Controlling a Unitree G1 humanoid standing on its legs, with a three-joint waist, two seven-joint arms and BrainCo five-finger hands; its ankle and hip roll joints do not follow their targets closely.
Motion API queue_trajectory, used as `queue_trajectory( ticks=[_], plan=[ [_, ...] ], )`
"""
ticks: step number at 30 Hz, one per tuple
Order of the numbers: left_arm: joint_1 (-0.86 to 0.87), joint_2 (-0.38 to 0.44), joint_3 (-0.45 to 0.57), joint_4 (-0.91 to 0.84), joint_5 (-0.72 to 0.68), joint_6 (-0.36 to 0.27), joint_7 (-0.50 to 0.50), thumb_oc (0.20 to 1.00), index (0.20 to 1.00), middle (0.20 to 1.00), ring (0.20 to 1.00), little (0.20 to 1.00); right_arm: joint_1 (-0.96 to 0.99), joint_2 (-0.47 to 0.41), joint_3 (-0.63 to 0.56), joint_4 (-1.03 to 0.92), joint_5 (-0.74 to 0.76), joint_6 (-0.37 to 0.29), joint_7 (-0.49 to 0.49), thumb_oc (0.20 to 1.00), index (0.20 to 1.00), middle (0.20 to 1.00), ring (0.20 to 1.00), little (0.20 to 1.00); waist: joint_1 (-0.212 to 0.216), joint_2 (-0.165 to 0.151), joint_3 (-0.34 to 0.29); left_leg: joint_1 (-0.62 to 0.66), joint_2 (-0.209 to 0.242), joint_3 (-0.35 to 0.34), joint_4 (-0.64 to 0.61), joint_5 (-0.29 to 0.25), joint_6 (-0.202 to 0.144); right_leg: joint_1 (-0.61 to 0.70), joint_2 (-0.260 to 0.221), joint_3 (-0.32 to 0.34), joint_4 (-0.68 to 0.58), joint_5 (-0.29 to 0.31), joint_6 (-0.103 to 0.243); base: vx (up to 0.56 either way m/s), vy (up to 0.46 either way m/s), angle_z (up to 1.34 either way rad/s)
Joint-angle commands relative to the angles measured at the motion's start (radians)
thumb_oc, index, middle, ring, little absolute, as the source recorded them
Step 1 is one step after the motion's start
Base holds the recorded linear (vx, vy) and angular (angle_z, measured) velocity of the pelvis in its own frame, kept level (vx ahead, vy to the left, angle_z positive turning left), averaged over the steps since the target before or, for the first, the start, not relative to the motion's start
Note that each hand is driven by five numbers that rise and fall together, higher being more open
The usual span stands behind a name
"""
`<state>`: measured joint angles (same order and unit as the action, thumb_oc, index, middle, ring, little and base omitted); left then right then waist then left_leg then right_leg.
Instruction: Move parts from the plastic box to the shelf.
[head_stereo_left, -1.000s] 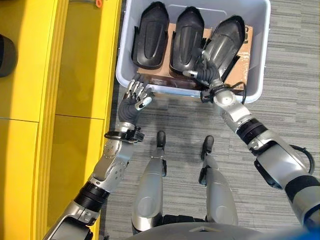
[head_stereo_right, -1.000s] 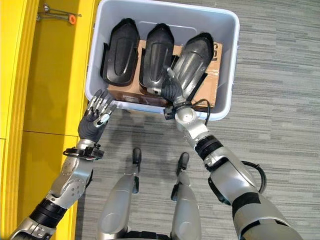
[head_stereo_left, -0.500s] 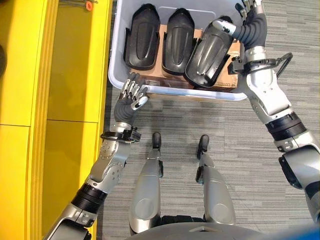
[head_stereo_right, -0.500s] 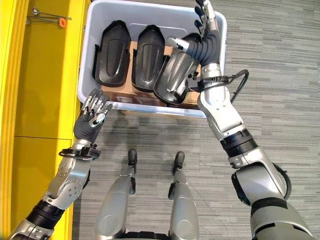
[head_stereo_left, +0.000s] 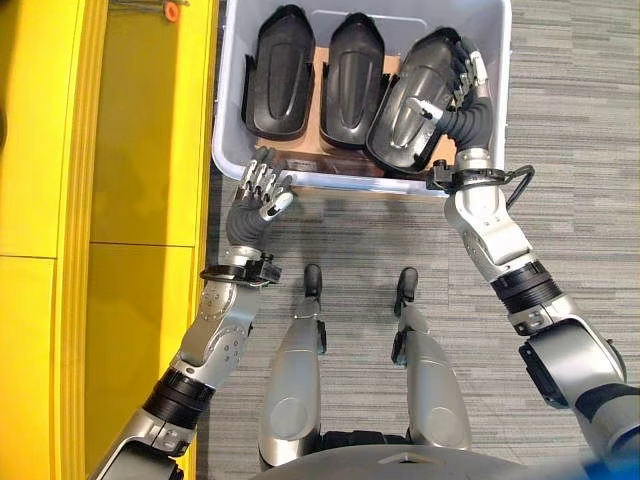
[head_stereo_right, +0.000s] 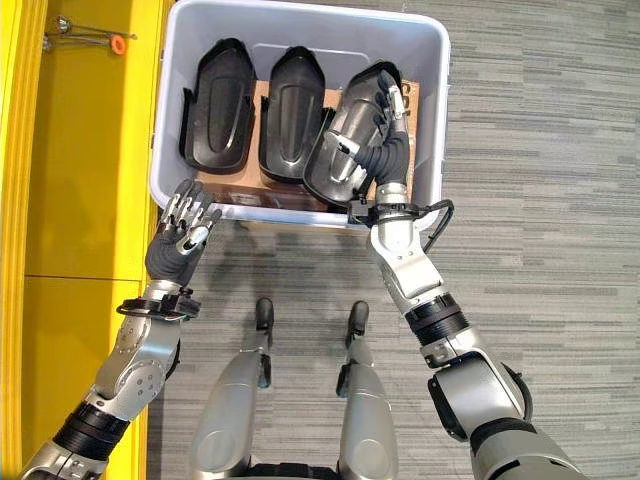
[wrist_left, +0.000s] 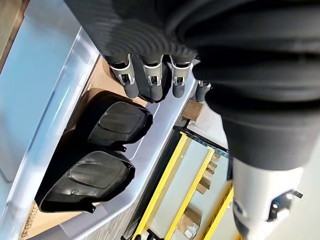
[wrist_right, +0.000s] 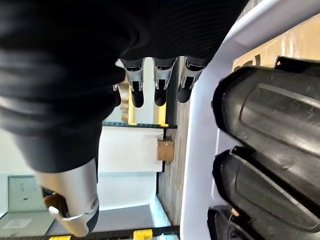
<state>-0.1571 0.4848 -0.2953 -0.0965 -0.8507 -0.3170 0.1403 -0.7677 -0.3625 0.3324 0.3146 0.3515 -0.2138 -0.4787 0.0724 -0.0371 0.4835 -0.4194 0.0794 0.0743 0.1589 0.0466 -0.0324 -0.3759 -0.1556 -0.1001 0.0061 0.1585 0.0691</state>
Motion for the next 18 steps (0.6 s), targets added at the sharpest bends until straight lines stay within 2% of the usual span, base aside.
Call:
queue_trajectory(
  ticks=[1,18],
  plan=[
    [0.045,0.01,0.014,-0.12,0.035,-0.044,0.013,1.0,1.0,1.0,1.0,1.0,0.019,-0.003,-0.044,-0.052,-0.009,-0.06,-0.038,1.0,1.0,1.0,1.0,1.0,0.009,0.024,-0.048,-0.036,0.023,-0.071,0.009,-0.022,-0.002,0.024,-0.065,0.0,0.147,-0.179,0.057,0.0,0.0,0.0],
    [0.037,0.004,0.004,-0.127,0.053,-0.059,0.037,1.0,1.0,1.0,1.0,1.0,0.039,0.014,-0.099,0.009,-0.087,-0.054,-0.139,1.0,1.0,1.0,1.0,1.0,0.001,0.047,-0.029,-0.06,0.015,-0.07,0.018,-0.023,0.001,-0.006,-0.072,0.007,0.163,-0.176,0.057,0.0,0.0,0.0]
  ],
)
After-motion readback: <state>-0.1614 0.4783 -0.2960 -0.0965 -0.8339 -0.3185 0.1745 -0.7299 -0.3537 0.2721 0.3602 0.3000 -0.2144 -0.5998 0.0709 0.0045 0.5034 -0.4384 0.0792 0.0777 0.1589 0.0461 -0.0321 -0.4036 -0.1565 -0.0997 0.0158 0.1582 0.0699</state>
